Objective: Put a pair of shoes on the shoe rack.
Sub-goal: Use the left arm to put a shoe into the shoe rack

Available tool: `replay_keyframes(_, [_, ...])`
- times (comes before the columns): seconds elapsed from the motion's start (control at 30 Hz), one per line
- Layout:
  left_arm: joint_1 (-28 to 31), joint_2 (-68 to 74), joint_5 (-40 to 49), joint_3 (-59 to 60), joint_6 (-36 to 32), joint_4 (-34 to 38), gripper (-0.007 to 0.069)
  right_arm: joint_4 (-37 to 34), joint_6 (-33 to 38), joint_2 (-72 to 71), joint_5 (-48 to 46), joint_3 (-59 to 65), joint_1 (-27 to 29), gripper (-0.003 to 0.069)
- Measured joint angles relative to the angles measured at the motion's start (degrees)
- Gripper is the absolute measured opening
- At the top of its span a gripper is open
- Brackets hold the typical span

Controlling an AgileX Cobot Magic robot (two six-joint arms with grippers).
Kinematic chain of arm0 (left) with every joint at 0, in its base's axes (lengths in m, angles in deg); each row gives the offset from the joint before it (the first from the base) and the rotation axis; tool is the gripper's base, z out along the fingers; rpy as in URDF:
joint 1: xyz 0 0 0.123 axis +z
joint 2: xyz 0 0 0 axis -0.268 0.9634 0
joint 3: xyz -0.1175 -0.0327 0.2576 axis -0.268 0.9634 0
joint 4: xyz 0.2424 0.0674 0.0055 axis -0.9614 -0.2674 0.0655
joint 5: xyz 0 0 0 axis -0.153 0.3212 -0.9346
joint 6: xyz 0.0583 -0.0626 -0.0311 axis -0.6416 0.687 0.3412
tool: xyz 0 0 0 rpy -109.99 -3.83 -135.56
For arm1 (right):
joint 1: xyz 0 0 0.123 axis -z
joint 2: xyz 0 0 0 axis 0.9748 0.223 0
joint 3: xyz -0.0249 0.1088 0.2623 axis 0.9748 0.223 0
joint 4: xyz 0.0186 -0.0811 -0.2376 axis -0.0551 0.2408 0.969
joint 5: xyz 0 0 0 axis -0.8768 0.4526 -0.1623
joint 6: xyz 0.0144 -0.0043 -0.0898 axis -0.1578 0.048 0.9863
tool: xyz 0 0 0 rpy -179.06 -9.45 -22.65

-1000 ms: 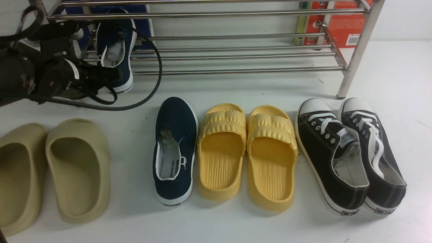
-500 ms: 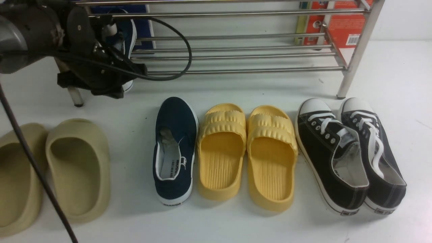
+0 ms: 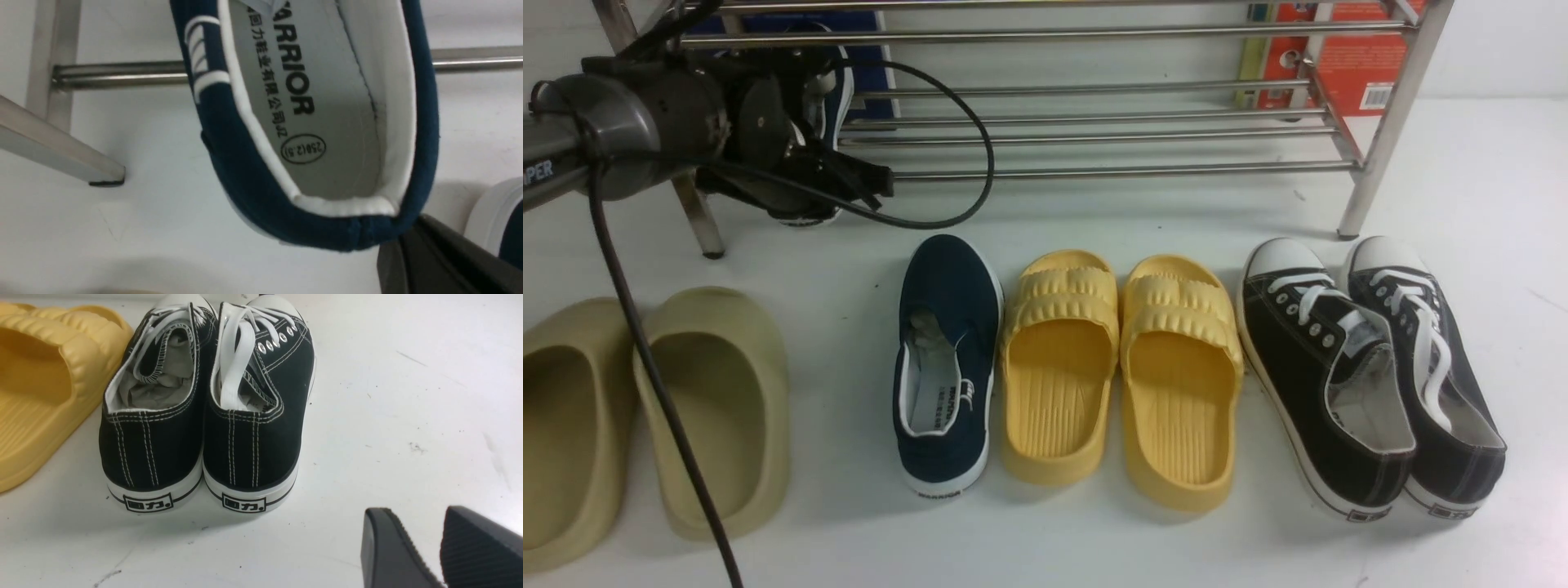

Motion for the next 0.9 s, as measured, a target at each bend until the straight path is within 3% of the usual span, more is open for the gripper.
replay_keyframes(0.4, [1.02,-0.06,-5.26,0.0,12.8,-17.02,-0.0013,0.0,0.0,0.0,0.0,0.0,0.0,0.0239])
replay_keyframes(0.67, [0.96,-2.56,-0.31,0.0,14.12,-15.66,-0.0013,0.0,0.0,0.0,0.0,0.0,0.0,0.0239])
replay_keyframes(0.9, [-5.98,-11.17,17.06,0.0,10.65,-8.94,-0.0013,0.0,0.0,0.0,0.0,0.0,0.0,0.0239])
